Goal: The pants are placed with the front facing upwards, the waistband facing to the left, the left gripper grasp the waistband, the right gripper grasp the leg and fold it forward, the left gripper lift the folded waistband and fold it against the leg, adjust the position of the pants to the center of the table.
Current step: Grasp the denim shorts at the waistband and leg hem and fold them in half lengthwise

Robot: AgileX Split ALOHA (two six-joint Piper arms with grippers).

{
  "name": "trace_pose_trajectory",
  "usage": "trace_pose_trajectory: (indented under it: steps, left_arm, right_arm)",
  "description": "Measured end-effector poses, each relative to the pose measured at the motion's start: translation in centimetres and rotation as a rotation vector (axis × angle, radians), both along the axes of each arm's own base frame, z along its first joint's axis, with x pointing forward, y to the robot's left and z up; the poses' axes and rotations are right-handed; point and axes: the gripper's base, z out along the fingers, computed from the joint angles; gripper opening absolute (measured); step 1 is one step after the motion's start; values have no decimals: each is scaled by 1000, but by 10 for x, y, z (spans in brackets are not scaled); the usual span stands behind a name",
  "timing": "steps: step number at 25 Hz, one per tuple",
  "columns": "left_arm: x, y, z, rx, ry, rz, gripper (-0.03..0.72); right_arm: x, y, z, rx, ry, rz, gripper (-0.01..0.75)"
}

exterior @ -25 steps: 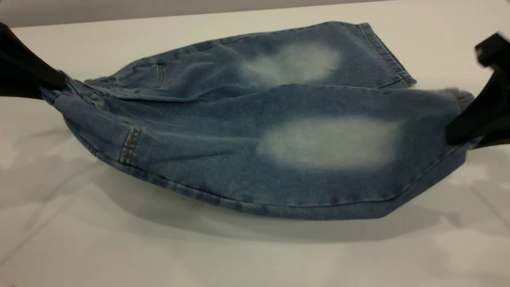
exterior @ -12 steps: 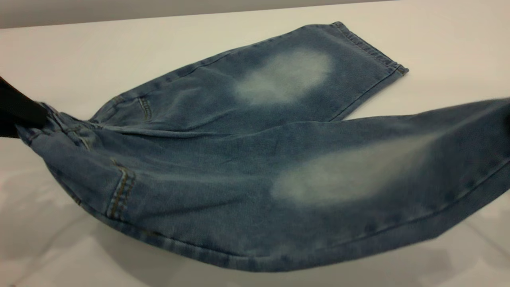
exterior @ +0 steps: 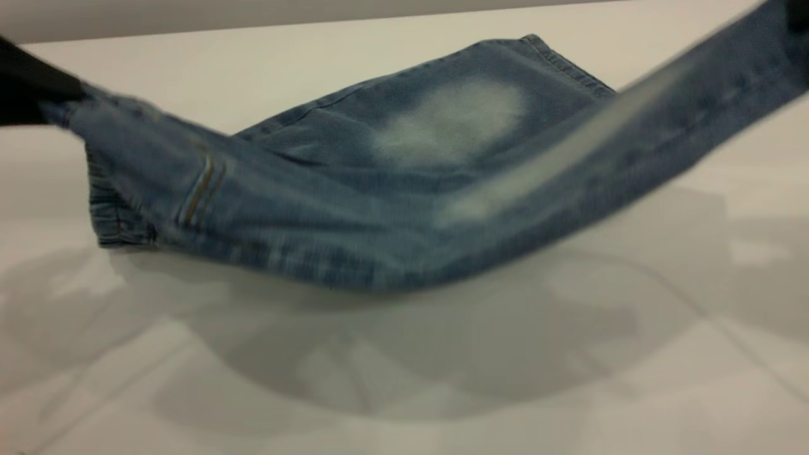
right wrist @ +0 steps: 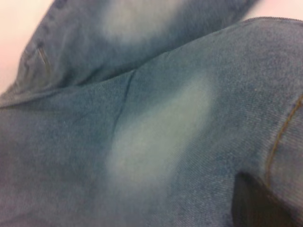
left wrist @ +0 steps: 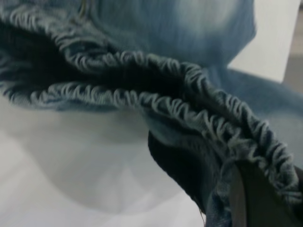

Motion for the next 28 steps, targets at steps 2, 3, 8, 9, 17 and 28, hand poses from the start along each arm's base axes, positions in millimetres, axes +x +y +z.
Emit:
trace_pose_trajectory:
  steps: [2, 3, 8, 9, 17, 28]
  left_arm:
    - [4, 2, 2, -15, -15, 56, 109]
    - [6, 2, 2, -22, -22, 83, 109]
    - [11, 7, 2, -6, -31, 165, 109]
    - [12, 8, 1, 0, -28, 182, 109]
    - [20, 14, 3, -28, -43, 317, 109]
    - [32, 29, -11, -32, 18, 550, 109]
  right_arm:
    - [18, 0, -2, 10, 1, -14, 26]
    - [28, 0, -1, 15, -12, -24, 26]
    - [75, 0, -13, 38, 9, -43, 26]
    - [84, 1, -18, 43, 24, -42, 26]
    - [145, 6, -49, 117, 85, -49, 26]
    - [165, 6, -48, 144, 53, -66, 26]
